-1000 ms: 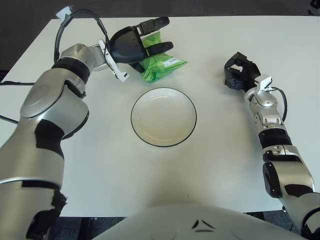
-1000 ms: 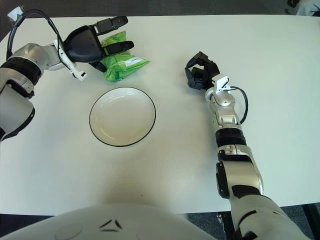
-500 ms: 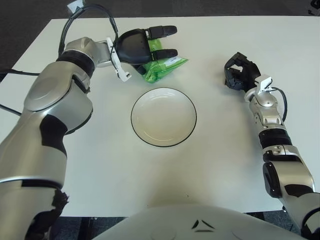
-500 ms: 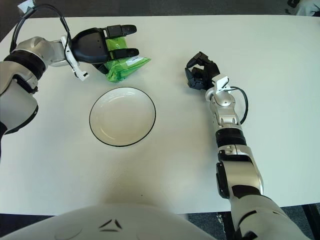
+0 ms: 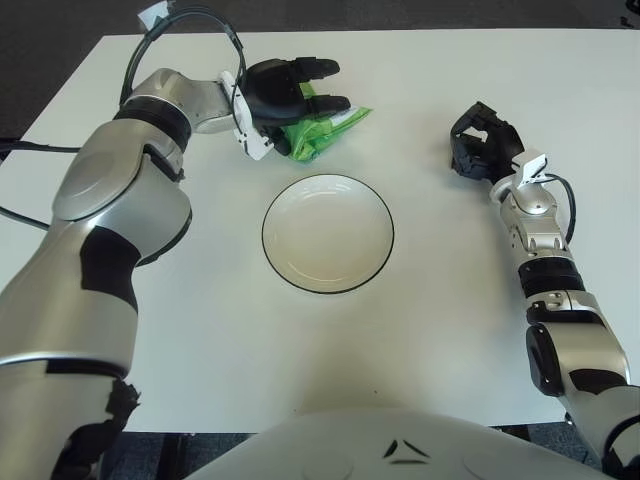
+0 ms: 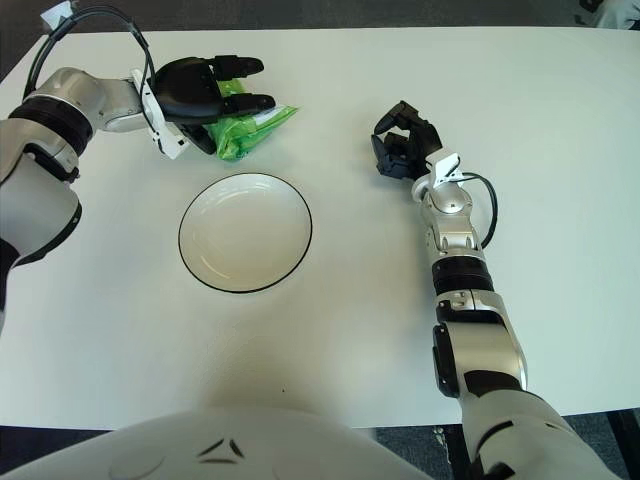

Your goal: Put the snack into the plate.

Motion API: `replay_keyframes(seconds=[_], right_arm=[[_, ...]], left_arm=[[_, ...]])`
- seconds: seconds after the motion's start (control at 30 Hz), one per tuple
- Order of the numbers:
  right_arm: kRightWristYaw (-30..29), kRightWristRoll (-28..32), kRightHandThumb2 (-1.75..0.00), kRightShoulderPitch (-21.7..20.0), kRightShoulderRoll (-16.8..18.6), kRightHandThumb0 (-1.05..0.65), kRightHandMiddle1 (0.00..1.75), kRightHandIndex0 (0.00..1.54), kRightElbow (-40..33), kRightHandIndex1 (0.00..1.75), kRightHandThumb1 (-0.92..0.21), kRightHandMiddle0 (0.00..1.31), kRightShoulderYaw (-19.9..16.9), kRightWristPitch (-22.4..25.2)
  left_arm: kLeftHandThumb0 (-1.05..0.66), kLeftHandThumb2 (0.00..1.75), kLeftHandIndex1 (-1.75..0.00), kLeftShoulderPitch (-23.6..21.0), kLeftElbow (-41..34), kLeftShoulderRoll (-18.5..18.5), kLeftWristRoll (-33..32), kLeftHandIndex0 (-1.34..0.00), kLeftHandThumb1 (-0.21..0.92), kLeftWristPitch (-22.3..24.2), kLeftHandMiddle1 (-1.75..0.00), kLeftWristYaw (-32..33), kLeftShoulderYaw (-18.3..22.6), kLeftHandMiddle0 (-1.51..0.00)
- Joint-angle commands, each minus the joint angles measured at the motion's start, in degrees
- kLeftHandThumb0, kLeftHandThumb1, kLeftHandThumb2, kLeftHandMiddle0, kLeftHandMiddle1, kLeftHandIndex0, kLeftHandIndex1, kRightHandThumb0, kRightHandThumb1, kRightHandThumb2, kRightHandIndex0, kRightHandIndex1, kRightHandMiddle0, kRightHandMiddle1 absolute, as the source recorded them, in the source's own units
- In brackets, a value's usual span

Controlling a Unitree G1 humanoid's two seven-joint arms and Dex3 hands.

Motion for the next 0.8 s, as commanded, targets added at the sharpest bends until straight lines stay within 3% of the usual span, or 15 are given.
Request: replay_keyframes(seconds=[0.0, 0.33, 0.47, 0.67, 0.77], right_arm=[[2.4, -3.5, -0.90, 8.1, 1.3, -0.40, 1.75, 0.82, 6.0, 1.75, -0.63, 0.39, 3.5, 7.2], [2.8, -3.5, -0.90, 8.4, 1.1, -0.40, 1.75, 0.82, 5.4, 1.75, -0.63, 0.39, 3.8, 7.2], [3.1, -3.5, -0.90, 8.8, 0.9, -0.40, 1.74, 0.81, 4.9, 1.75, -0.63, 0.39, 4.0, 7.1], [3.5, -3.6, -0.89, 9.0, 0.6, -0.40, 1.74, 0.81, 4.6, 1.75, -0.63, 0.39, 4.1, 7.1], [3.8, -3.6, -0.89, 9.0, 0.5, -0.40, 1.74, 0.80, 4.5, 1.75, -0.63, 0.39, 4.2, 7.0]], left_arm=[[-0.97, 0.20, 0.00, 1.4, 5.7, -2.5, -15.1, -0.16, 0.92, 0.1, -0.01, -39.7, 12.2, -0.29], [-1.00, 0.15, 0.00, 1.9, 3.7, -2.3, -19.4, -0.12, 0.92, 0.9, 0.00, -48.9, 14.1, -0.26], [-1.00, 0.13, 0.00, 2.9, 3.6, -2.8, -24.2, -0.11, 0.92, 2.4, 0.00, -56.9, 17.9, -0.26], [-1.00, 0.11, -0.01, 4.4, 3.7, -3.8, -33.1, -0.13, 0.92, 8.4, 0.00, -71.2, 25.2, -0.26], [-0.97, 0.06, -0.01, 4.6, 3.3, -4.1, -34.9, -0.15, 0.91, 13.9, 0.00, -73.6, 26.9, -0.27]])
